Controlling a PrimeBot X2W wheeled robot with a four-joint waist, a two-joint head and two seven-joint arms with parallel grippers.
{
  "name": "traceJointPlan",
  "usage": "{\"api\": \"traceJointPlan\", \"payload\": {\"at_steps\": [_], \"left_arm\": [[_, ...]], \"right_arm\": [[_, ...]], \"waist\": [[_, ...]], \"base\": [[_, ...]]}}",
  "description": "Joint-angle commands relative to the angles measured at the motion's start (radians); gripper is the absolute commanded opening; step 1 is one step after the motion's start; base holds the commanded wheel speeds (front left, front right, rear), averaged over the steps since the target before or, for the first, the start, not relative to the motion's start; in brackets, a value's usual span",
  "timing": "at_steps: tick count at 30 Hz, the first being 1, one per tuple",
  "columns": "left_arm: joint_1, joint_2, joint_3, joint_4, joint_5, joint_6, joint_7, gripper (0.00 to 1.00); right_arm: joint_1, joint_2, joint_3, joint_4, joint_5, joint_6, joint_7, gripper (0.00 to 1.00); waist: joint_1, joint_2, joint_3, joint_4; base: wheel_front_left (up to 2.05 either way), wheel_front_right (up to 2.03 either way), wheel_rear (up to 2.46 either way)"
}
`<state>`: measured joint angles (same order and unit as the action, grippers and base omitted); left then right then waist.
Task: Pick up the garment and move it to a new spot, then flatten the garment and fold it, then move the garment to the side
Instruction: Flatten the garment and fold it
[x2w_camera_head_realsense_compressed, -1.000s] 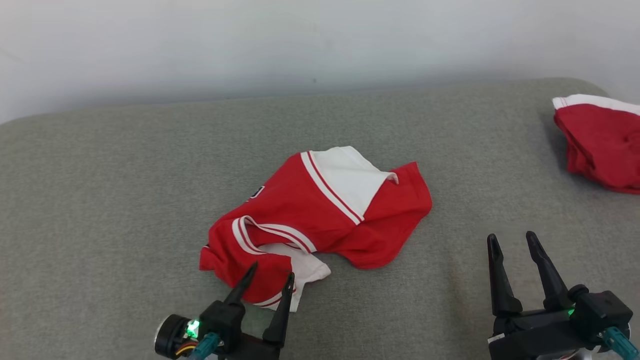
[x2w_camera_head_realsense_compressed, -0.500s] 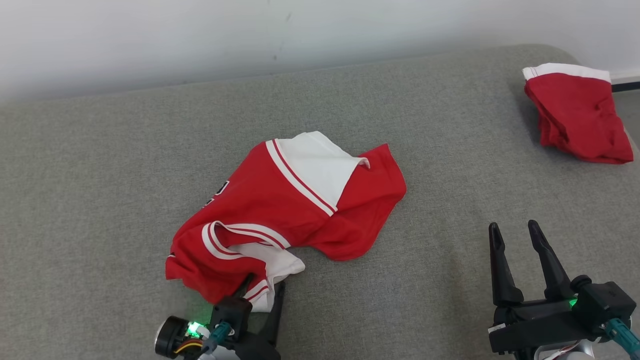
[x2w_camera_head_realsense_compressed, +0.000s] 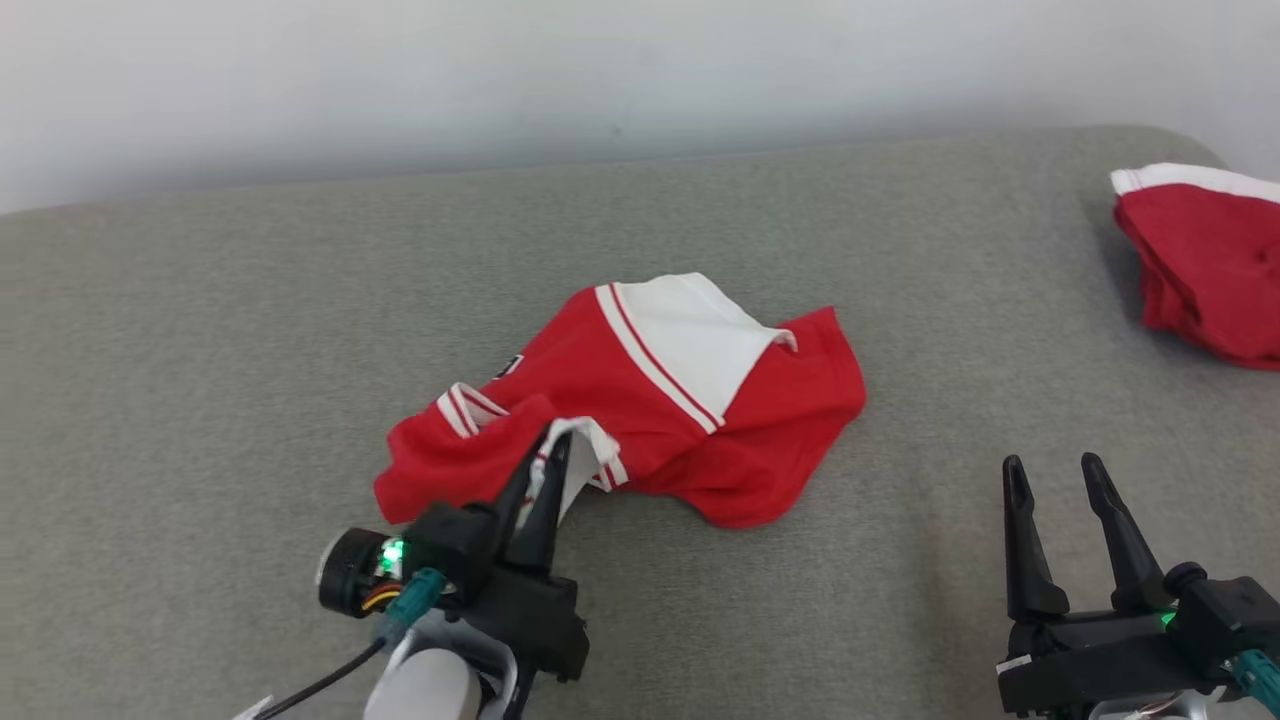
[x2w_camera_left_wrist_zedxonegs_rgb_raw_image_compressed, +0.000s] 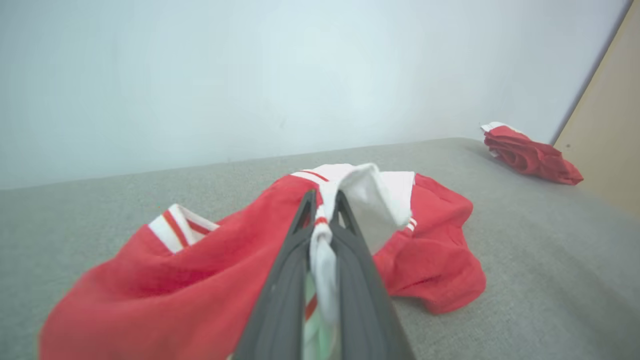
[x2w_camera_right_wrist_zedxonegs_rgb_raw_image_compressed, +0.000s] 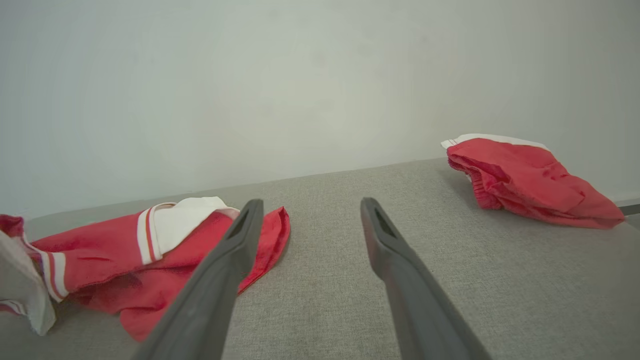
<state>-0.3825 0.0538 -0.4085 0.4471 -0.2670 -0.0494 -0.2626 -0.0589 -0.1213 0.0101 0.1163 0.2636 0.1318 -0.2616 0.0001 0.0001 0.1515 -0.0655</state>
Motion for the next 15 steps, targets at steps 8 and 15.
{"api": "traceJointPlan", "payload": {"at_steps": [8,15], "left_arm": [[0.161,0.093,0.082,-0.226,-0.028,0.058,0.007,0.00],[0.344,0.119,0.148,-0.282,-0.103,0.093,0.016,0.00]], "right_arm": [[0.022,-0.007,-0.023,-0.006,-0.008,-0.003,-0.004,1.00],[0.023,-0.017,-0.031,-0.009,-0.005,-0.003,-0.004,1.00]], "waist": [[-0.0001,-0.0001,-0.041,0.128],[-0.0001,-0.0001,-0.036,0.156]], "base": [[0.00,0.00,0.00],[0.00,0.00,0.00]]}}
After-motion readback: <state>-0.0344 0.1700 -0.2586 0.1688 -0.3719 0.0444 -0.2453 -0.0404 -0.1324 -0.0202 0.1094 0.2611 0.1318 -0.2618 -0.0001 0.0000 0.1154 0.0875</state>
